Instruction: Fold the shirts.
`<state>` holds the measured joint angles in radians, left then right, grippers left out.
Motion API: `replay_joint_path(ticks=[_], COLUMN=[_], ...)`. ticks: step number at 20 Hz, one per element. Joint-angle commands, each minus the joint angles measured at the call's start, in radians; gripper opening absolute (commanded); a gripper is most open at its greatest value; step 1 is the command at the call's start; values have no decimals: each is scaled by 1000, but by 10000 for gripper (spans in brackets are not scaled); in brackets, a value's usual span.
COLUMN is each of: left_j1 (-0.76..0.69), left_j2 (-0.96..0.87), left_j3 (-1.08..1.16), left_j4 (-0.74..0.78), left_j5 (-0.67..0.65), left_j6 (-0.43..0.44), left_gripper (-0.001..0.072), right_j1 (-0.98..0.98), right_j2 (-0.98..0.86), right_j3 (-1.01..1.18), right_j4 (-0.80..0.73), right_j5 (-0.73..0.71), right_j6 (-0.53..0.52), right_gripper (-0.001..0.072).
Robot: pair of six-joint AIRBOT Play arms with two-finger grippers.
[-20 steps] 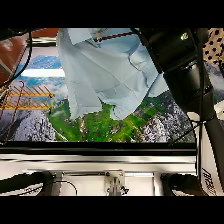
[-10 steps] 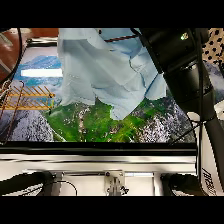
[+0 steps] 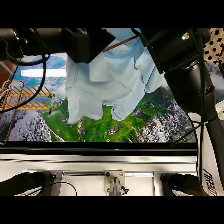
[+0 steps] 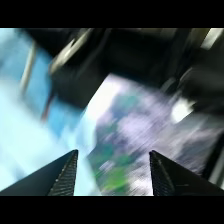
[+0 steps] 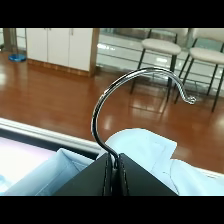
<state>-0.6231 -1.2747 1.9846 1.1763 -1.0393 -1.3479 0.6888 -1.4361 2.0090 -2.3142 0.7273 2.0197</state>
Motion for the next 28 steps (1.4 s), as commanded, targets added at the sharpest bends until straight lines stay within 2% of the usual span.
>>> replay_joint_path(ticks=[1,3,6,7,9,10,12,14,16,19,21,22,23,24,25,27,28], left_j1=[8,43,60,57,58,58,52,43,43,43,45,45,45,45,45,45,45], left_j2=[30,41,28,21,3,-6,-27,-51,-73,-93,-95,-97,-98,-99,-99,-97,-94], left_j3=[5,17,16,16,16,16,16,16,16,16,16,16,16,16,16,17,17], left_j4=[288,366,370,371,389,393,381,318,262,255,241,237,239,245,248,252,264], left_j5=[-80,-81,-107,-106,-106,-106,-113,-166,-246,-342,-342,-341,-340,-330,-314,-272,-248], left_j6=[-37,-37,-10,14,65,93,137,249,313,356,369,372,372,372,372,403,404], left_gripper=[546,546,559,620,631,670,669,669,669,668,661,608,463,239,59,59,58], right_j1=[1,1,1,1,1,3,19,40,63,81,82,82,82,82,82,81,81], right_j2=[23,42,56,58,58,58,58,58,58,58,58,58,58,58,58,58,58], right_j3=[1,1,1,1,1,1,1,1,1,1,1,1,1,1,1,1,1], right_j4=[-5,-9,-6,-1,4,8,8,8,4,4,12,12,13,13,17,19,19], right_j5=[10,18,48,57,69,72,74,75,80,92,92,93,92,93,94,122,153], right_j6=[-10,-20,-25,-25,-32,-33,-47,-77,-110,-140,-140,-140,-140,-140,-140,-140,-140], right_gripper=[66,67,66,66,67,67,67,67,67,67,67,67,67,67,67,71,153])
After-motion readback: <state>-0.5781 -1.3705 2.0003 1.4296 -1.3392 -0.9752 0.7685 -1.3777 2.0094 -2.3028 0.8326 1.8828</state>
